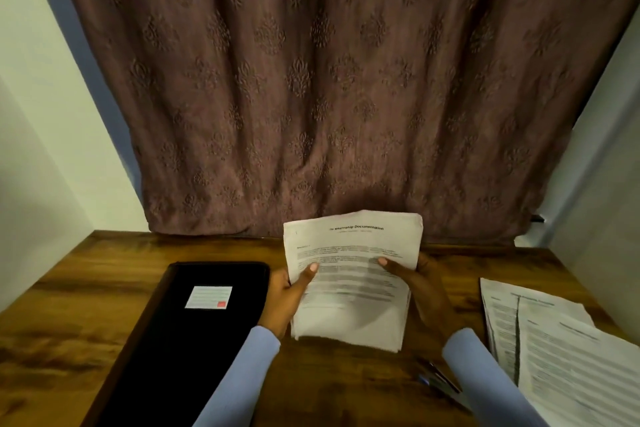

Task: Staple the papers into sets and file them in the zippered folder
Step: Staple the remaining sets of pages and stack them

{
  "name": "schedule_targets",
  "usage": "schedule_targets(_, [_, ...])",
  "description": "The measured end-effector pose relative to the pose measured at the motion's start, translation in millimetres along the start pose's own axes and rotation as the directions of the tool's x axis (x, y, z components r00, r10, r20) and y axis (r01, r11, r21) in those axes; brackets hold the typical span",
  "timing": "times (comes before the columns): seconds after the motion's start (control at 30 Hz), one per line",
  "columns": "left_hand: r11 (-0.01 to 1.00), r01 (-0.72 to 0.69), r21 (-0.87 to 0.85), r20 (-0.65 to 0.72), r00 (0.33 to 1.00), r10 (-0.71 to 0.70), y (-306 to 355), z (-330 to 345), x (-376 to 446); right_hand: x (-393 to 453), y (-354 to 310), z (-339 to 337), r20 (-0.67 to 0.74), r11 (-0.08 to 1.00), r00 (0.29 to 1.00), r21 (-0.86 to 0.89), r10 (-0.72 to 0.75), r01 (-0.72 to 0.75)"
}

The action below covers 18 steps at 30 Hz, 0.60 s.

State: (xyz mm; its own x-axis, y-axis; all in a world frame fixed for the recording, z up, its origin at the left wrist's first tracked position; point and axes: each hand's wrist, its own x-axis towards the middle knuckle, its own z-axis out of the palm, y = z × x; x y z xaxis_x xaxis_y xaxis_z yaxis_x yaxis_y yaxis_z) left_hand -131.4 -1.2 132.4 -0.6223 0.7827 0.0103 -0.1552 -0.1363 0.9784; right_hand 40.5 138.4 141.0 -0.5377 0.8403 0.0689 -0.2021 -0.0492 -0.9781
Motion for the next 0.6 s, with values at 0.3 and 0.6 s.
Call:
schedule_targets(0.3, [0.995, 0.027, 0.101, -0.054, 0.998, -0.022, -41, -1, 1, -11, 38, -7, -0.068, 0.979, 0.991, -0.162, 0.114, -0.123])
schedule_targets(0.6, [0.983, 0.019, 0.181, -0.074, 0.997, -0.005, -54, 2, -5, -19, 49, -2, -0.155, 0.977, 0.971, -0.077, 0.185, -0.198])
